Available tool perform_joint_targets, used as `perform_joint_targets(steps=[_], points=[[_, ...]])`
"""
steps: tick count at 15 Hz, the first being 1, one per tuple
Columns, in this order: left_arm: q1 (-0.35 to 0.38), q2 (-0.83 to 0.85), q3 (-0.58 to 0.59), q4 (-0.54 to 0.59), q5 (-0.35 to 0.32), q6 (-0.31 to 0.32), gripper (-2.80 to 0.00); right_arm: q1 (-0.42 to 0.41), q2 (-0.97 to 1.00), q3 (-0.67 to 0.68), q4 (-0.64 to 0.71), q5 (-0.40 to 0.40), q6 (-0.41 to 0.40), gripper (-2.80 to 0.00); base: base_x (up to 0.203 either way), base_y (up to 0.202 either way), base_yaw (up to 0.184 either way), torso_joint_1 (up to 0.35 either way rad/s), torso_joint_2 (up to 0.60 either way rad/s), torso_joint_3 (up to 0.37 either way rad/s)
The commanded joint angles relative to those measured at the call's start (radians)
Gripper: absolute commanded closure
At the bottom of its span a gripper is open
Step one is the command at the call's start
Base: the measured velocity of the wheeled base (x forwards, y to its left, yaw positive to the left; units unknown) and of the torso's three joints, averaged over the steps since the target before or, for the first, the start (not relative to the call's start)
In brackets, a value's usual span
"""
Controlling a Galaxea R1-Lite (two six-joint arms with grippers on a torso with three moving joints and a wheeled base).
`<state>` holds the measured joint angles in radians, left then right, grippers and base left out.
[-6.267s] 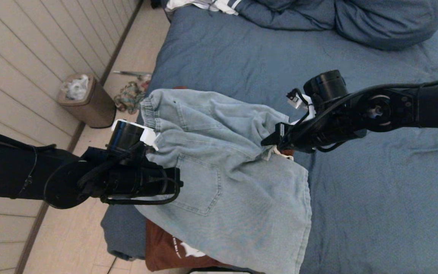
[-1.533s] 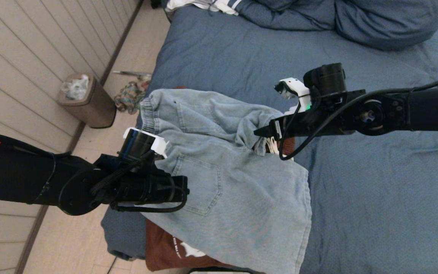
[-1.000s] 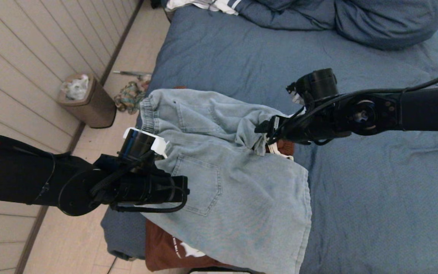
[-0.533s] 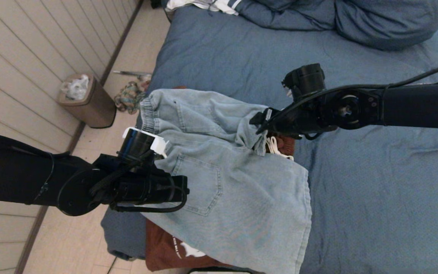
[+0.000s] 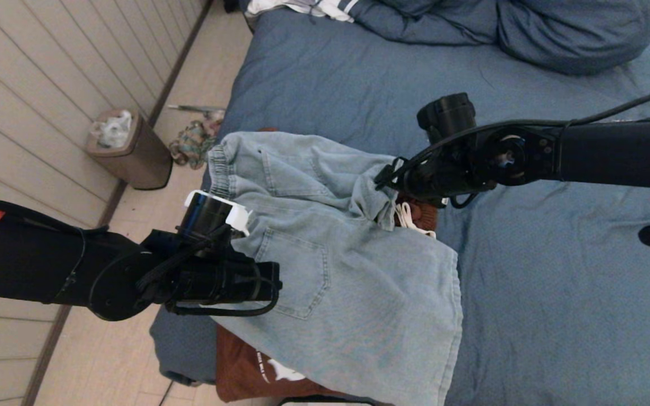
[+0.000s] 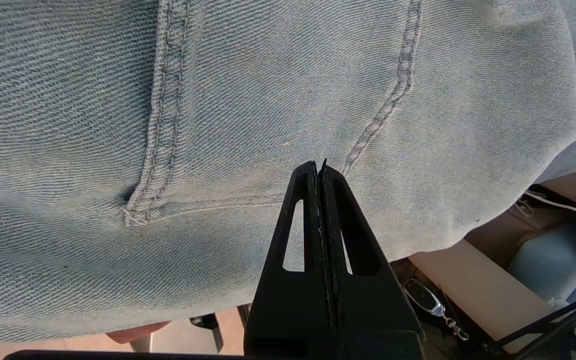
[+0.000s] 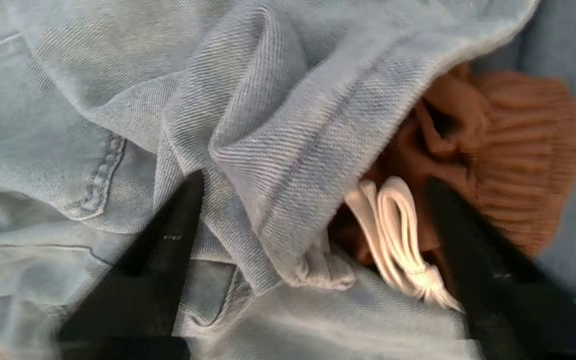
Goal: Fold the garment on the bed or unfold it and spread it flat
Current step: Unford the blue shorts
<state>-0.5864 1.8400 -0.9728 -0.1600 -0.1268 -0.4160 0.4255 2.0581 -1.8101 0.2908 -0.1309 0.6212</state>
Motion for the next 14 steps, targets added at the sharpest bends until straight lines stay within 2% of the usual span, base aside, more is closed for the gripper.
perform_joint_targets(steps=[1, 9, 12, 14], points=[[-0.001, 0.002, 0.0, -0.001, -0.001, -0.003, 0.0, 0.001, 0.002, -0.021, 0.037, 0.0, 0.019, 0.0, 0.0, 0.0, 0.0, 0.0, 0.0, 0.0], [-0.006, -0.001, 0.003, -0.001, 0.001, -0.004, 0.0, -0.006, -0.023, -0.011, 0.042, -0.001, 0.027, 0.0, 0.0, 0.0, 0.0, 0.0, 0.0, 0.0], [-0.006, -0.004, 0.003, -0.001, 0.001, -0.01, 0.0, -0.002, -0.024, 0.004, 0.044, 0.0, 0.07, 0.0, 0.0, 0.0, 0.0, 0.0, 0.0, 0.0], [-0.007, -0.007, 0.003, -0.001, 0.001, -0.01, 0.0, -0.016, -0.052, -0.026, 0.088, 0.001, 0.069, 0.0, 0.0, 0.0, 0.0, 0.0, 0.0, 0.0]])
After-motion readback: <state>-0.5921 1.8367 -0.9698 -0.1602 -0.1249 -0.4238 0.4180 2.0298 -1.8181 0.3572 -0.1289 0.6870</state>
